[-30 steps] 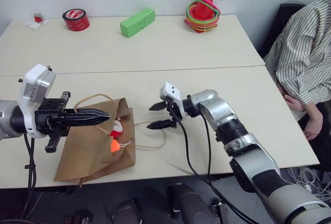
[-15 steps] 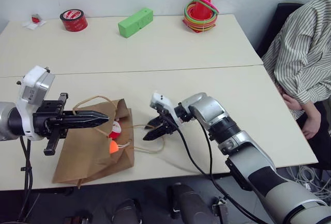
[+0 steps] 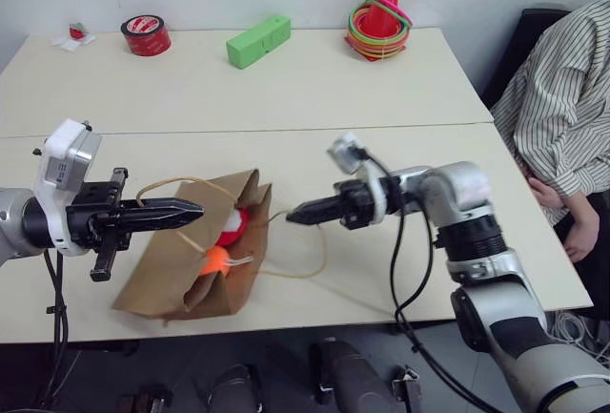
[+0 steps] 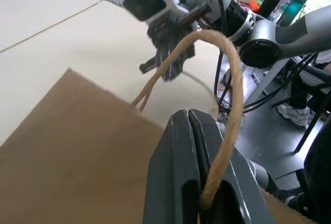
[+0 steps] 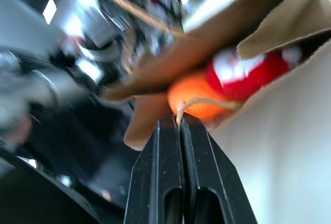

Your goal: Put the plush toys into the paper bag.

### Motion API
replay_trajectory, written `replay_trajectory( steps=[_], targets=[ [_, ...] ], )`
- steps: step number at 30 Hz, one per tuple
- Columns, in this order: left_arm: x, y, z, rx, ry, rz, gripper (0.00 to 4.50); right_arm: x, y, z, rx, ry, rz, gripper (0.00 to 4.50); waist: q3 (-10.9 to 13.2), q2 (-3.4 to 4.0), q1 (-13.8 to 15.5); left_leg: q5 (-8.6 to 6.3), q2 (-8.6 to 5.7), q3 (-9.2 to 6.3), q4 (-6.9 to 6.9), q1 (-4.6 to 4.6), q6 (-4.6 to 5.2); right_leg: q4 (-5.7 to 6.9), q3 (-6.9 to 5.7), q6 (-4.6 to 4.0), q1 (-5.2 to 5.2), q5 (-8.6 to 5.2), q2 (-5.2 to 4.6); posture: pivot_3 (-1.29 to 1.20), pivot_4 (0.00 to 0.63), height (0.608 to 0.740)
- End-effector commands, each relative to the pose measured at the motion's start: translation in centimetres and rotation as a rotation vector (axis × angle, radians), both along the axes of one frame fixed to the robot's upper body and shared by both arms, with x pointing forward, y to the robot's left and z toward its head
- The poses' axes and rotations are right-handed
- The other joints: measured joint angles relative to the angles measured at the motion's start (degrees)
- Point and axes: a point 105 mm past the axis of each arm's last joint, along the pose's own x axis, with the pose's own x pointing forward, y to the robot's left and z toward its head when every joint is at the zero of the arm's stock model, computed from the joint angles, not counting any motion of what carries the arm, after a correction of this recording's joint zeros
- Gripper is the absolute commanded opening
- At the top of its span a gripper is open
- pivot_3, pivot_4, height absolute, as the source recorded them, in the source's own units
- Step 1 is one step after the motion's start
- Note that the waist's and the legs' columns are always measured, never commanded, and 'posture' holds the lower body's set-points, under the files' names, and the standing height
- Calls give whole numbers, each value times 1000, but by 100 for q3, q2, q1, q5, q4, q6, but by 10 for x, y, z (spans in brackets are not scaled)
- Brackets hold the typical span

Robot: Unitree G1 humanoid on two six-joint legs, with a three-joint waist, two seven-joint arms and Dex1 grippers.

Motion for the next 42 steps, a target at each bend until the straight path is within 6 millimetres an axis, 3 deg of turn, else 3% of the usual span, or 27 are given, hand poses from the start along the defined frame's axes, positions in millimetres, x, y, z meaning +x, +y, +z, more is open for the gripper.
replay_trajectory(
  steps=[1,5,8,10,15,17,20,25,29,30,31,32,34,38,40,42],
  targets=[
    [11,4,15,-45,-95,60,0,-2,-17,38,59,-97,-39,14,1,1,-1,0,0,0,-1,0,0,-1,1,0,0,0,0,0,150,740],
    [27,0,19,-100,-152,95,0,3,-36,66,38,-214,-97,14,5,8,-1,-1,-3,2,-5,-1,3,-7,2,2,0,0,0,0,150,740],
    [43,-1,22,-126,-233,142,0,9,-41,75,26,-263,-132,14,5,9,-13,-1,-1,4,-5,-1,2,-8,3,4,0,0,3,0,150,740],
    [56,-4,26,-142,-318,191,0,15,-44,73,14,-282,-170,14,5,7,-11,-1,-1,4,-5,-1,2,-8,2,4,0,0,4,0,150,740],
    [61,-13,21,-158,-316,173,0,40,-55,63,5,-381,-346,14,5,8,-15,-1,0,10,-5,-4,2,-11,9,9,0,3,2,0,150,740],
    [63,-11,21,-166,-313,198,383,48,-67,63,11,-430,-436,0,6,10,-12,-1,2,10,-7,-4,2,-13,8,10,-1,3,2,0,150,740],
    [63,-6,19,-139,-321,221,1105,35,-77,69,61,-405,-416,583,9,14,8,-1,2,9,-6,-5,2,-13,7,11,-1,3,2,0,150,740],
    [58,13,13,-90,-312,283,2632,9,-98,85,136,-490,-406,2248,11,17,-6,-1,3,9,-8,-4,2,-13,8,14,-1,2,2,0,150,740],
    [43,36,2,-21,-272,323,3891,3,-123,85,130,-611,-507,3634,11,17,-13,-1,4,9,-9,-1,2,-12,8,14,0,1,3,0,150,740],
    [40,42,0,1,-286,341,4170,3,-132,79,110,-617,-534,3955,11,17,-4,-1,3,8,-10,0,2,-14,8,14,1,1,2,0,150,740],
    [37,47,-1,17,-301,358,4484,2,-138,72,80,-626,-551,3983,11,17,4,-1,1,8,-9,-1,2,-16,8,15,1,1,1,0,150,740],
    [35,50,-2,29,-308,367,4484,2,-141,64,40,-640,-558,3983,11,17,10,-1,0,8,-9,-1,3,-18,8,16,2,0,-1,0,150,740],
    [23,52,-13,60,-266,355,4484,2,-142,27,-127,-723,-530,3983,11,17,21,-2,-1,7,-10,-1,5,-24,7,18,5,2,-2,0,150,740],
    [-1,37,-43,105,-180,291,4500,-8,-121,-45,-329,-926,-366,3037,9,14,-15,-3,-1,5,-35,8,6,-47,6,22,18,0,-3,0,150,740],
    [-9,21,-55,96,-179,285,4500,-18,-93,-78,-290,-986,-298,2338,9,13,-11,-2,-3,7,-46,10,5,-51,6,24,18,1,-3,0,150,740],
    [-13,2,-63,81,-180,281,4500,-25,-63,-94,-215,-1025,-301,1617,9,13,-16,3,-2,6,-58,24,0,-54,8,24,27,1,-1,0,150,740]
  ],
)
